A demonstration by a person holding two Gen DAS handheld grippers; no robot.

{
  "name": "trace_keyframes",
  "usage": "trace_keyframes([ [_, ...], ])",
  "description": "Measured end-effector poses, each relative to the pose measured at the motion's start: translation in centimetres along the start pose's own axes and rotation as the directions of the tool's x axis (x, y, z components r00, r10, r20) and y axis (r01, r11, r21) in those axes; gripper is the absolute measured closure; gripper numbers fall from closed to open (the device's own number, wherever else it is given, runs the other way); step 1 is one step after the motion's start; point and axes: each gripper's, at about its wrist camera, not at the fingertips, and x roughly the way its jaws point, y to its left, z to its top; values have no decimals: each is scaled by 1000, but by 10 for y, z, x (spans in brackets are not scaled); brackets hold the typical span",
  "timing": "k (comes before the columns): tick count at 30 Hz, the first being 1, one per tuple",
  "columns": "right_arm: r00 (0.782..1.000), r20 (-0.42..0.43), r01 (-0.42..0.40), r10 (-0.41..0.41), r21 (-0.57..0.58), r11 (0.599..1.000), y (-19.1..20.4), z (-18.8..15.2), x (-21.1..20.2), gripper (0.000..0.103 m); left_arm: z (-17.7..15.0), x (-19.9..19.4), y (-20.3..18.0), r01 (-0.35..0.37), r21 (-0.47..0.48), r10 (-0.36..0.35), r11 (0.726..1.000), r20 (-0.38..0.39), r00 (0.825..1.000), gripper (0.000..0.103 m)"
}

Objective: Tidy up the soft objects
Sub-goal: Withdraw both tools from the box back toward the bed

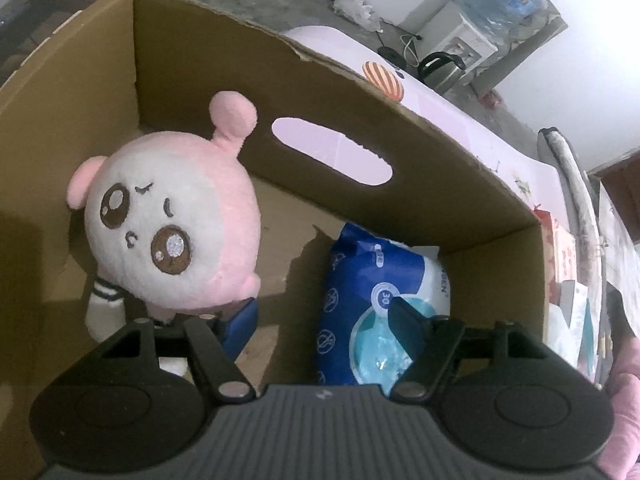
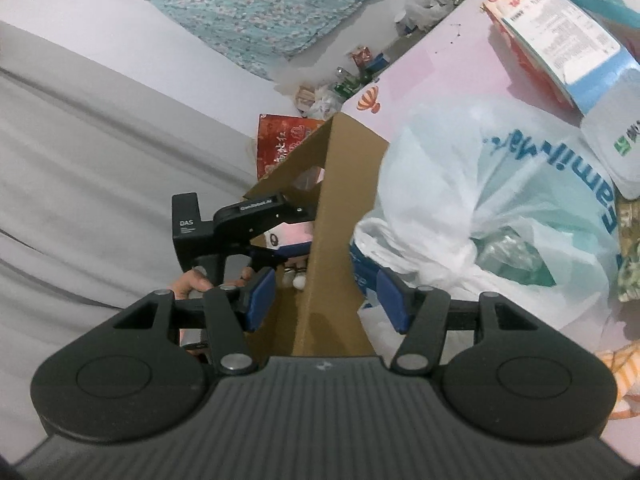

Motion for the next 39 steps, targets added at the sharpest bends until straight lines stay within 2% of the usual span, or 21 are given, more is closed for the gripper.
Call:
trace_keyframes([
  [3, 1000, -4, -7, 7, 13, 1000, -6, 2, 2, 46, -2, -4, -5, 34, 3, -34, 999, 2, 999, 23],
  [6, 1000, -1, -13, 13, 15, 1000, -10, 2, 3, 46, -5, -4, -11, 132, -13, -133, 991, -27, 991, 22],
  [8, 1000, 3, -15, 15, 18, 1000, -14, -1, 3, 47, -7, -1, -18, 151, -13, -152, 988, -41, 988, 22],
  [14, 1000, 12, -16, 16, 42, 999, -23, -4, -5, 46, -12, 6, -31, 139, -8, -139, 990, -48, 989, 17],
  [18, 999, 34, -10, 8, 54, 999, -30, -7, -16, 46, -11, 1, -25, 147, -46, -149, 988, -39, 988, 18],
  [22, 995, 97, 0, -7, 71, 997, -41, -14, -42, 46, -16, -20, -26, 114, -48, -113, 992, 22, 993, 17],
  [25, 981, 188, 29, -44, 81, 996, -53, -23, -76, 45, -26, -43, -29, 83, -41, -80, 996, 72, 994, 17],
  [29, 946, 305, 76, -107, 112, 991, -72, -38, -127, 41, -43, -87, -39, 74, 17, -76, 997, 141, 987, 17],
  [32, 923, 354, 104, -149, 142, 984, -89, -51, -159, 38, -65, -125, -51, 58, 86, -75, 995, 209, 975, 17],
  [36, 915, 367, 108, -170, 182, 977, -112, -69, -182, 37, -104, -171, -69, 32, 191, -85, 981, 278, 957, 17],
  [39, 922, 353, 90, -159, 203, 975, -128, -83, -185, 37, -147, -196, -90, 13, 307, -111, 952, 307, 945, 15],
])
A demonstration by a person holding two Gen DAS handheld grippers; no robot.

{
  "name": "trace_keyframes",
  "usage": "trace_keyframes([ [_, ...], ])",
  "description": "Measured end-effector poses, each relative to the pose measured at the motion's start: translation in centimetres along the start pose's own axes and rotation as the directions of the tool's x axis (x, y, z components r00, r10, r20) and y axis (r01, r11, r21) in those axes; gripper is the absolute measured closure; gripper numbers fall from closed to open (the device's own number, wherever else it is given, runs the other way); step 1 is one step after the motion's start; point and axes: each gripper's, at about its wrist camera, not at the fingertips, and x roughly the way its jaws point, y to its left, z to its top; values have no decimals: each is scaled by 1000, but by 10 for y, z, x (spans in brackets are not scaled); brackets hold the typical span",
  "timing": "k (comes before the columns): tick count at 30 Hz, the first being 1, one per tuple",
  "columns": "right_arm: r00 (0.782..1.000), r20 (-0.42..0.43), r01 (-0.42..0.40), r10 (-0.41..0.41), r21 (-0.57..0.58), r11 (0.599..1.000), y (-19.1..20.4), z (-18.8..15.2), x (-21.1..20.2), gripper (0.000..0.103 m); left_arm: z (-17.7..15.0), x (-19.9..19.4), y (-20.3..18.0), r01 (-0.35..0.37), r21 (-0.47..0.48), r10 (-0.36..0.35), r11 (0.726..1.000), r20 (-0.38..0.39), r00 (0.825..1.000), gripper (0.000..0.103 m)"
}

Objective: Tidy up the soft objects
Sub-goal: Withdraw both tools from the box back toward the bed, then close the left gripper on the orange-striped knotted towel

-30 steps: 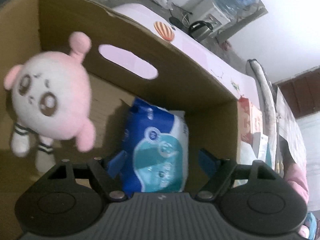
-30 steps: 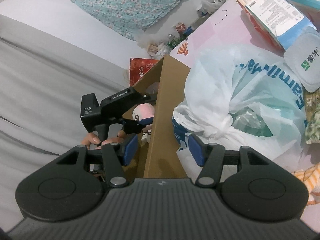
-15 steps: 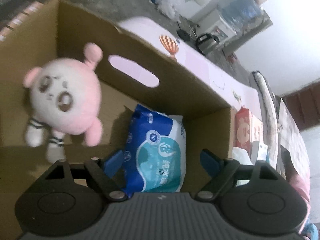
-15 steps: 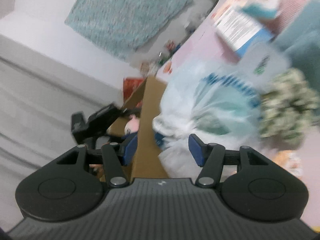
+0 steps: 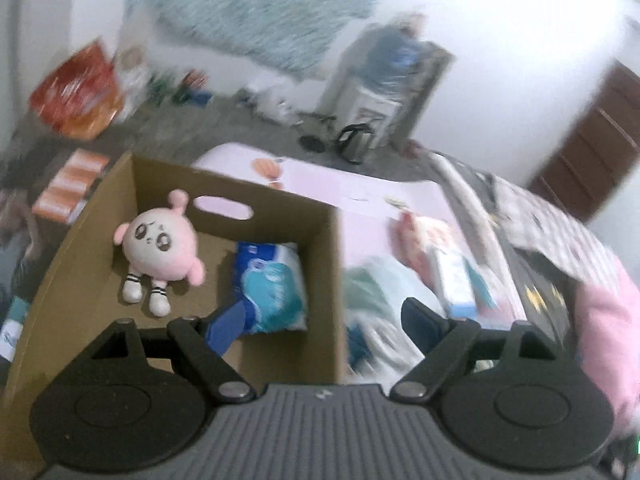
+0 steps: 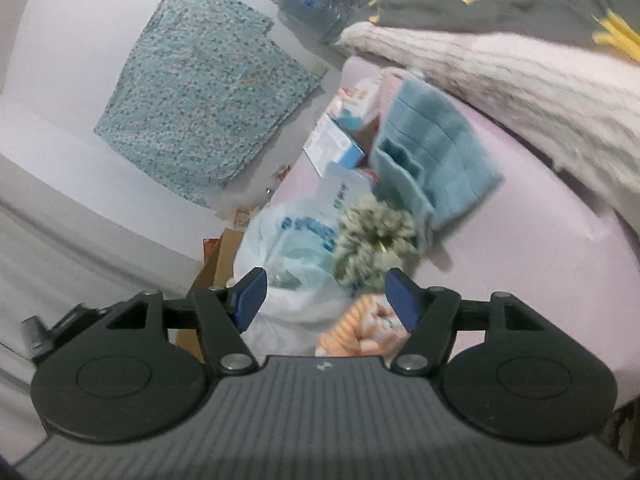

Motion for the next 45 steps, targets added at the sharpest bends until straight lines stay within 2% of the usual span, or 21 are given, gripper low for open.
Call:
trace_keyframes([
  [4, 999, -45, -21, 22, 26, 999, -17, -14, 6, 37, -40, -25, -46, 52, 163, -55, 985, 17, 998, 12],
  [8, 993, -105, -46, 48, 25, 999, -22, -28, 20, 38, -87, -23, -94, 140, 308, -134, 941, -39, 990, 9],
  [12, 992, -121, -33, 32, -5, 999, -20, -35, 27, 50, -139, 7, -140, 115, 459, -89, 881, -79, 993, 9],
  [14, 992, -123, -21, 17, -33, 999, -18, -35, 32, 52, -162, 24, -156, 114, 525, -81, 843, -84, 993, 9],
  [19, 993, -121, -7, -4, -87, 996, -18, -28, 36, 53, -200, 65, -184, 100, 639, -45, 763, -102, 994, 11],
  [24, 993, -121, -9, -3, -93, 996, -27, -21, 33, 52, -214, 100, -195, 75, 707, -3, 703, -104, 995, 12],
  [31, 991, -131, -23, 14, -71, 997, -40, -14, 39, 52, -214, 140, -199, 38, 749, 65, 662, -108, 992, 19],
  [36, 990, -139, -48, 38, -64, 997, -42, -10, 43, 51, -214, 162, -198, 41, 749, 97, 661, -140, 985, 29],
  [39, 988, -147, -59, 50, -55, 997, -44, -9, 46, 50, -213, 169, -197, 13, 762, 117, 647, -117, 986, 31],
  [43, 987, -153, -63, 56, -38, 997, -48, -9, 49, 50, -211, 175, -196, -13, 763, 140, 646, -102, 985, 35],
  [45, 987, -152, -65, 60, -30, 997, -50, -8, 49, 50, -212, 177, -197, -35, 771, 158, 635, -85, 984, 44],
])
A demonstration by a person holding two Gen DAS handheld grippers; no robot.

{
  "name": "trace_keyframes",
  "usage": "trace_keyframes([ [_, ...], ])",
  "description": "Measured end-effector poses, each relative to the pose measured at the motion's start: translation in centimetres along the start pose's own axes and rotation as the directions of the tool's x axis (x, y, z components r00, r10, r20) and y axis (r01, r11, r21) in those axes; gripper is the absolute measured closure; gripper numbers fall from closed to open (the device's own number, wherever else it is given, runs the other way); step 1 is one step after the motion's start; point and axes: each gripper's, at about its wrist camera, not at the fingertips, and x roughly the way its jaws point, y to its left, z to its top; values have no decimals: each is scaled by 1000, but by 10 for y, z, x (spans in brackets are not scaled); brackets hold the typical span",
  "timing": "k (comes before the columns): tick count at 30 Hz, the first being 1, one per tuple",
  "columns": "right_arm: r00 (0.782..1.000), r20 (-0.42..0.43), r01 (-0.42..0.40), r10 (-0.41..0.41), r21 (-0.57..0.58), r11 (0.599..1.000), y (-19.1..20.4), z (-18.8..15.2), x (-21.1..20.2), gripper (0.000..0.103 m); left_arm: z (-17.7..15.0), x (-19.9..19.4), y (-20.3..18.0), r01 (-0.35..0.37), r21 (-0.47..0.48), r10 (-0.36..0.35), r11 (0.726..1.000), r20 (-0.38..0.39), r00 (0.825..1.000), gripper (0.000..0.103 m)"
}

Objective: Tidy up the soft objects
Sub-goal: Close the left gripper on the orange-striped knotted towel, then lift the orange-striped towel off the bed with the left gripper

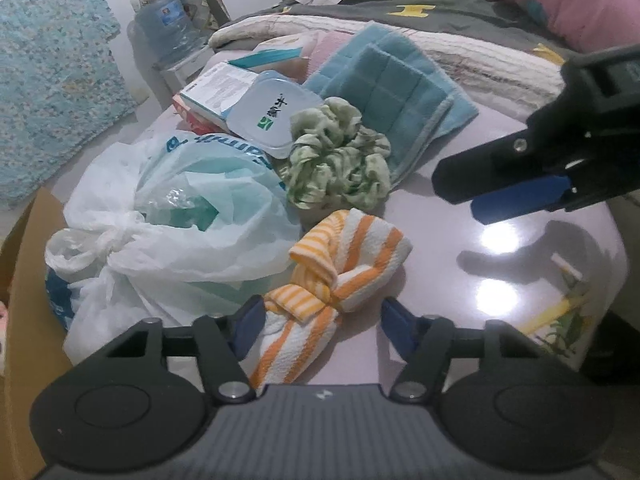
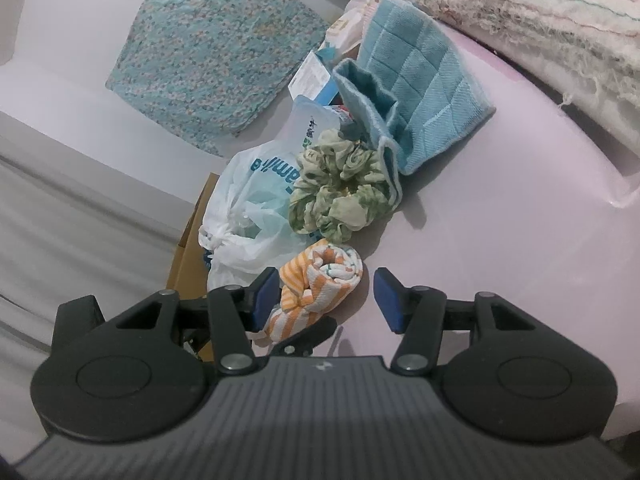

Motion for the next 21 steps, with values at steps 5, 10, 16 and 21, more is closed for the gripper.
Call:
trace_keyframes([
  [5, 1000, 6, -7, 7, 7, 1000, 0, 1, 3, 50, 2, 0, 0, -31, 0, 31, 1000, -6, 1000, 55],
  [10, 1000, 18, -17, 16, 11, 1000, 2, 0, -1, 50, 4, -7, 6, 3, -51, -3, 999, -8, 1000, 67],
  [16, 999, 41, -14, 13, 29, 999, 2, -4, -11, 50, 5, -22, 18, 84, -157, -85, 984, -1, 996, 81],
  [21, 998, 63, -28, 25, 38, 999, 4, -9, -19, 50, 2, -34, 20, 109, -173, -110, 979, 9, 994, 81],
])
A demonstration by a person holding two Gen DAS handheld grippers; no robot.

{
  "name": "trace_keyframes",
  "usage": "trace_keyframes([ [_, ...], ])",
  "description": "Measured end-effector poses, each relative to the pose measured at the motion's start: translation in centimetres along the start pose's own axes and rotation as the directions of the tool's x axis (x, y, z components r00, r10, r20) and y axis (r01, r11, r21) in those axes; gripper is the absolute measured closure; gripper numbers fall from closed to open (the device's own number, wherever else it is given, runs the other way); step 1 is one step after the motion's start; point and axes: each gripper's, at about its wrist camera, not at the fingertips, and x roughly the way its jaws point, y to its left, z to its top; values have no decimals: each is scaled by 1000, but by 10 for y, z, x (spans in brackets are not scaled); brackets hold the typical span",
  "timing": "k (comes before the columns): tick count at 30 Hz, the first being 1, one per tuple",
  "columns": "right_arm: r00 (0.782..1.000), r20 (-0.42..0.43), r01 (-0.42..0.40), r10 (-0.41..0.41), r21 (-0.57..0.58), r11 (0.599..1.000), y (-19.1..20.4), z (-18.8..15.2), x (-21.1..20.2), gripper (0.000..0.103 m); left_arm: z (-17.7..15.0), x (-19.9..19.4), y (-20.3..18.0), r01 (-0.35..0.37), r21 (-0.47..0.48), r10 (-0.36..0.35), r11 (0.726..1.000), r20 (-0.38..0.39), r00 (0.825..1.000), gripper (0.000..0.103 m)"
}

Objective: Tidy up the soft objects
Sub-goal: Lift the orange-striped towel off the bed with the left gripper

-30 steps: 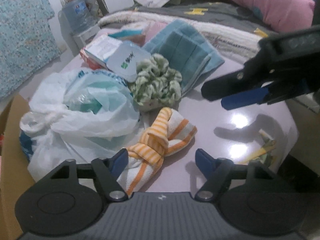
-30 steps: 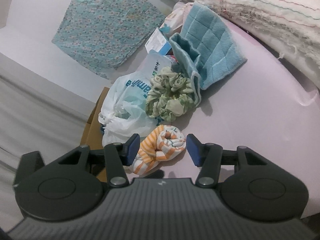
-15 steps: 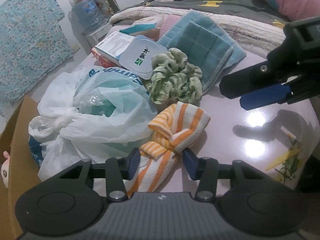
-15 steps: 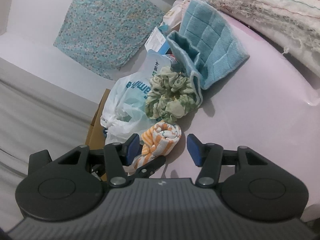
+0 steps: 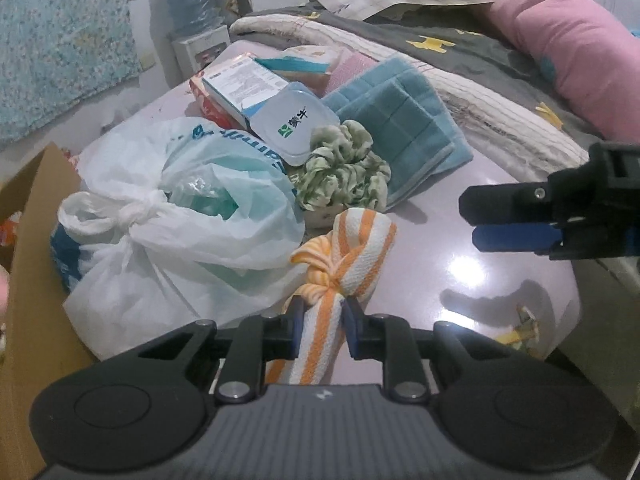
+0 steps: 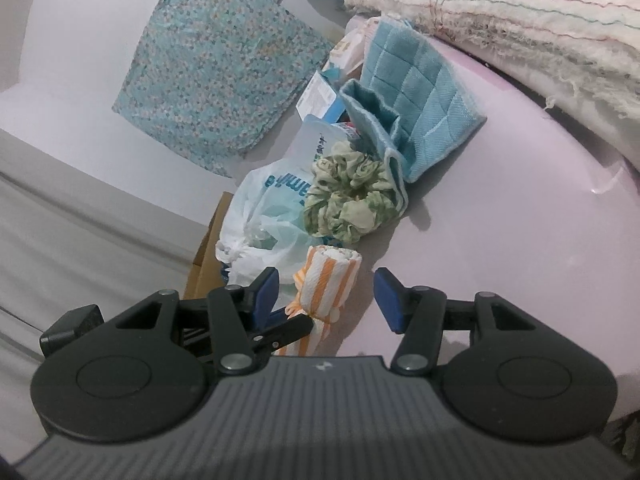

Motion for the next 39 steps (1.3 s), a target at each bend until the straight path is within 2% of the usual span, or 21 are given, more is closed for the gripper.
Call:
trace_keyframes([
  [5, 1000, -2, -6, 6, -2, 1000, 4, -7, -4, 50, -8, -10, 1, 92, -33, -92, 995, -21, 996, 81],
  [8, 1000, -7, -4, 4, 3, 1000, 4, -10, -3, 49, -13, -14, -1, 120, -29, -121, 992, -34, 992, 80],
  [13, 1000, -24, 0, 0, 21, 1000, 0, -14, 2, 49, -19, -16, -8, 108, 31, -107, 994, -32, 994, 75],
  [15, 1000, -27, 2, -1, 26, 1000, -2, -15, 3, 48, -19, -17, -10, 100, 49, -98, 994, -29, 995, 63],
  [17, 1000, -29, 3, -2, 31, 1000, -4, -15, 3, 48, -19, -18, -12, 100, 65, -99, 993, -23, 995, 58],
  [20, 1000, -26, 4, -3, 38, 999, -8, -14, 2, 48, -17, -18, -15, 93, 85, -93, 992, -5, 996, 43],
  [23, 1000, -20, 4, -3, 46, 999, -12, -12, 1, 47, -15, -14, -18, 80, 115, -80, 990, -4, 997, 35],
  [28, 1000, -13, 2, -1, 58, 998, -17, -9, -1, 46, -12, -8, -20, 98, 126, -95, 987, -31, 995, 34],
  [33, 1000, -8, 0, 1, 68, 998, -22, -7, -2, 46, -12, -12, -21, 136, 136, -132, 981, -33, 991, 26],
  [37, 1000, -10, 4, -4, 78, 997, -27, -6, -1, 45, -13, -7, -26, 123, 173, -118, 977, -38, 992, 25],
  [39, 1000, -12, 5, -5, 82, 997, -29, -6, 0, 45, -13, -1, -28, 138, 178, -130, 974, -57, 990, 25],
])
